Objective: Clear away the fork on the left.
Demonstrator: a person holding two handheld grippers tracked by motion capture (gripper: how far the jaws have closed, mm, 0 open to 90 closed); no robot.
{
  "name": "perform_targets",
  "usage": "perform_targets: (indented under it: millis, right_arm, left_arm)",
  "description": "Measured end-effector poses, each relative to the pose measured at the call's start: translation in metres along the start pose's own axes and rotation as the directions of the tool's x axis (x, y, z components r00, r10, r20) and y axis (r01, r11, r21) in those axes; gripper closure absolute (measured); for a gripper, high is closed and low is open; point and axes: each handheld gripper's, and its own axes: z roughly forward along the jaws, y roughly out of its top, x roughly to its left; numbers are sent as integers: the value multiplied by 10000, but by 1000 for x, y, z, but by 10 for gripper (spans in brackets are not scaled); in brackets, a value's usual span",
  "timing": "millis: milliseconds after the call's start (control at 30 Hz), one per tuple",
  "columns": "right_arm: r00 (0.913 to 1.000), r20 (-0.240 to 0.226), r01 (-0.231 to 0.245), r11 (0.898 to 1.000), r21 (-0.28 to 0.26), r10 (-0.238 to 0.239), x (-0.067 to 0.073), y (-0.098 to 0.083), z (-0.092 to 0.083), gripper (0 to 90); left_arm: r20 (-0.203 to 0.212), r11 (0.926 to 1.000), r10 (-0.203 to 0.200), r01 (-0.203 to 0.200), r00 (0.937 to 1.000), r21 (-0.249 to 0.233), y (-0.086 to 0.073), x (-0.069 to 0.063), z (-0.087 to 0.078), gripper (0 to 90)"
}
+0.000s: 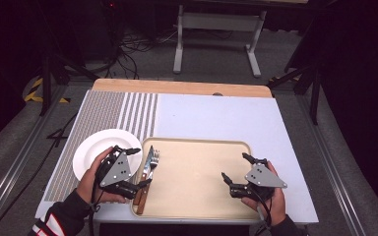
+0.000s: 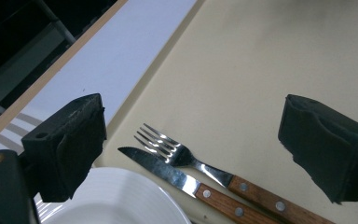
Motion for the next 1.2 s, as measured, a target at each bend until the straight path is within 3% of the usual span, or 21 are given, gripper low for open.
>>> perform_targets:
  millis: [633,1200]
  right_arm:
    - [9999,-100,48,10000,-55,-48,7,0,-2,122]
    - [10000,-90,-28,10000,-79,27,6,1,-2,122]
  left_arm:
    - [-44,9999,-105,104,9999,-120,-19,-2,-26,60]
    - [-265,9994,-38,47,9996,337,-40,-5,-36,53]
